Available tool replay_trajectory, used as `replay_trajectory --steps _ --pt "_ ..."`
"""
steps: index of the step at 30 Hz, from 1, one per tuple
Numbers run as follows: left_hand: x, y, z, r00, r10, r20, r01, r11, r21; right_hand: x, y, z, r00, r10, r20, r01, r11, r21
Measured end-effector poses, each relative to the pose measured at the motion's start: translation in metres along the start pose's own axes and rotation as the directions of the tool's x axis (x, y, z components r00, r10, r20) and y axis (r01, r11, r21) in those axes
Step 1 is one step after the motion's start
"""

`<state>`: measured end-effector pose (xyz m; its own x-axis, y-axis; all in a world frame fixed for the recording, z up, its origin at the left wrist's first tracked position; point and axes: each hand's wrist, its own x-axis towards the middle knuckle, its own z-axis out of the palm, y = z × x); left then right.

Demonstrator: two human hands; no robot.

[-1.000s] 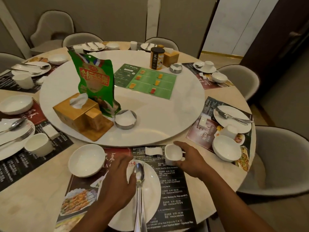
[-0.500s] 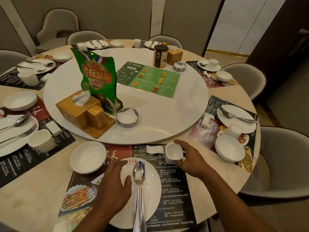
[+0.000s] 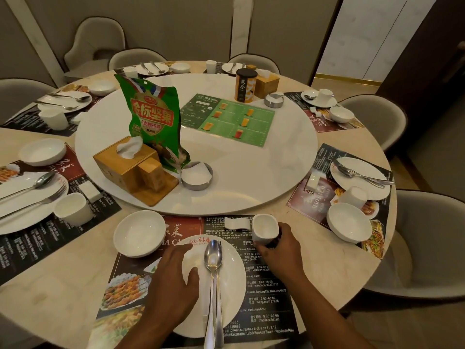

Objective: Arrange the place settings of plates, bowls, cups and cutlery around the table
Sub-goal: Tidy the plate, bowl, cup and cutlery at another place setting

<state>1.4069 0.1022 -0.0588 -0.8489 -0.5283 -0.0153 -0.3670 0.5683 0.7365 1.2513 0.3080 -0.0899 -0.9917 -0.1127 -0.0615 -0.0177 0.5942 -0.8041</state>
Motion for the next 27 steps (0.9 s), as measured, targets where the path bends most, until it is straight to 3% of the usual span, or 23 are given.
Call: replay_trajectory --steps 16,20,23,25,27 --pt "-0.009 -0.004 -0.004 1.000 -0.009 0.028 0.008 0.999 0.035 -0.003 -0.005 -0.004 0.999 0.032 0.018 -0.032 0.999 -0.019" --pt "-0.009 -0.002 -0.003 0.997 -0.044 0.069 0.042 0.999 0.035 -0.008 -0.007 -0.007 0.994 0.091 0.054 -0.089 0.996 -0.032" --pt "-0.010 -0.001 -0.004 0.988 -0.107 0.113 0.105 0.994 0.022 -0.029 -0.017 -0.015 0.978 0.203 -0.041 -0.205 0.976 -0.078" --pt "-0.012 0.000 -0.004 0.975 -0.175 0.139 0.174 0.985 0.018 -0.053 -0.026 -0.016 0.985 0.170 -0.041 -0.173 0.981 -0.084" --pt "-0.014 0.000 -0.001 0.957 -0.223 0.187 0.222 0.975 0.026 -0.078 -0.036 -0.008 0.990 0.120 0.068 -0.113 0.989 -0.097"
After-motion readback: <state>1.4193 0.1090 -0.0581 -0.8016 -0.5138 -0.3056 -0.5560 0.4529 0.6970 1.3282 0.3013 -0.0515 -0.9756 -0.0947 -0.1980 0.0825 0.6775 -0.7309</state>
